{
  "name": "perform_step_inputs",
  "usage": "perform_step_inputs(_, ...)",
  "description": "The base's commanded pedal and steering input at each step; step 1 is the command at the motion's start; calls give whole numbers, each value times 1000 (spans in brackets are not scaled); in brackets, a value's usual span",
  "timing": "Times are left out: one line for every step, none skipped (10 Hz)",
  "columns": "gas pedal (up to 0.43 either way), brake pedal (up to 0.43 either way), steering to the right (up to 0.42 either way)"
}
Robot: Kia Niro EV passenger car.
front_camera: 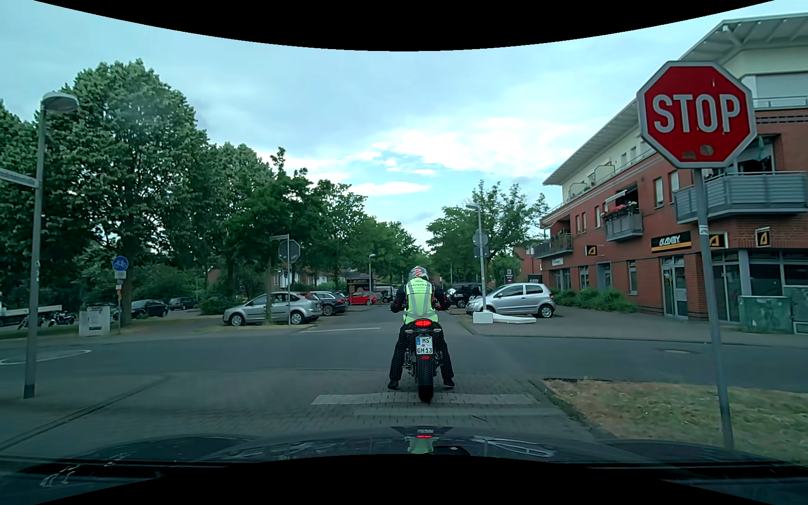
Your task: Follow the waypoints while adhering to traffic rules and regulations
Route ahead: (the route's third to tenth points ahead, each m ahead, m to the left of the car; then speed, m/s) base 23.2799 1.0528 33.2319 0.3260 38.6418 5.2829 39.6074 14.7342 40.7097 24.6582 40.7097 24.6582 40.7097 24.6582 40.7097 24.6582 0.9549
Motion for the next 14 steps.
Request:
perform_step_inputs(0, 0, 14)
perform_step_inputs(0, 0, 14)
perform_step_inputs(0, 0, 13)
perform_step_inputs(0, 0, 14)
perform_step_inputs(0, 12, 14)
perform_step_inputs(0, 43, 14)
perform_step_inputs(0, 79, 14)
perform_step_inputs(0, 116, 13)
perform_step_inputs(0, 122, 13)
perform_step_inputs(0, 128, 13)
perform_step_inputs(0, 134, 13)
perform_step_inputs(0, 128, 13)
perform_step_inputs(0, 116, 13)
perform_step_inputs(0, 98, 13)
